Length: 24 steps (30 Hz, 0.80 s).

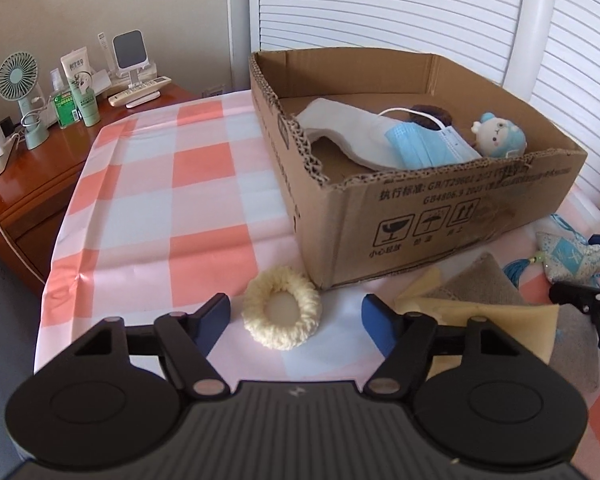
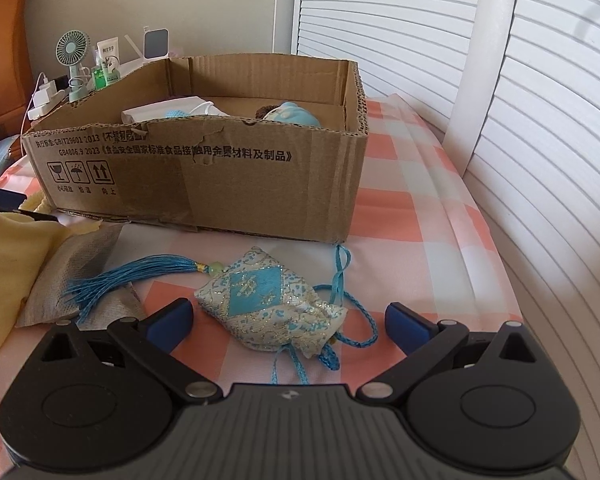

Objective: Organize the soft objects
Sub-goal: 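Grasp the cream knitted ring with the left tool while the right tool grasps the embroidered pouch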

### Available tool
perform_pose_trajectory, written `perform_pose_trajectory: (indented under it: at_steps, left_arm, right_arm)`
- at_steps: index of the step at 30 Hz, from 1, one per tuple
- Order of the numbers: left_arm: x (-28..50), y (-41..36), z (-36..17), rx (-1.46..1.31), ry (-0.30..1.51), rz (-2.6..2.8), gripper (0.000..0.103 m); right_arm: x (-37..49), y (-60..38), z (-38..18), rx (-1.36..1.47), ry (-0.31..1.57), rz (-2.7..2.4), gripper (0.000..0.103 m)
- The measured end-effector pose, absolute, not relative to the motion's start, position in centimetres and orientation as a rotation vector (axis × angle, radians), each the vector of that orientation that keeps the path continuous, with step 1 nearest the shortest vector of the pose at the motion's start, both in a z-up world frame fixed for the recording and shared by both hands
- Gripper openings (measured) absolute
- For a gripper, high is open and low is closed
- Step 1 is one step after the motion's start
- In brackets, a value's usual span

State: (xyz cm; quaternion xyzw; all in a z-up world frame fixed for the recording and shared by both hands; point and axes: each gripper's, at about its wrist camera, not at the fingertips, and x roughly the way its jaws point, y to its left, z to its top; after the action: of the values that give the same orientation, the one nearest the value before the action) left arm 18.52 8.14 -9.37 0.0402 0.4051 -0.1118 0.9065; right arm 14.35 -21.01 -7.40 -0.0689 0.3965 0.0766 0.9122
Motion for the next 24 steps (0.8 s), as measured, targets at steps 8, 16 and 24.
perform_pose_trajectory:
  at_steps: [8, 16, 24]
  left_arm:
    - [18.5, 8.0, -9.2, 0.078, 0.826, -0.204, 0.047]
    - [18.4, 7.9, -9.1, 0.078, 0.834, -0.187, 0.046]
    - [18.4, 8.0, -9.1, 0.075, 0.835, -0.188, 0.046]
  right_arm:
    - [14.3, -20.9, -7.4, -0.144, 0.812, 0.166, 0.103]
    - [14.1, -20.4, -7.2, -0.157, 0.823, 0.19, 0.103]
    - [14.6, -19.5, -7.3, -0.143, 0.826, 0.127, 0.103]
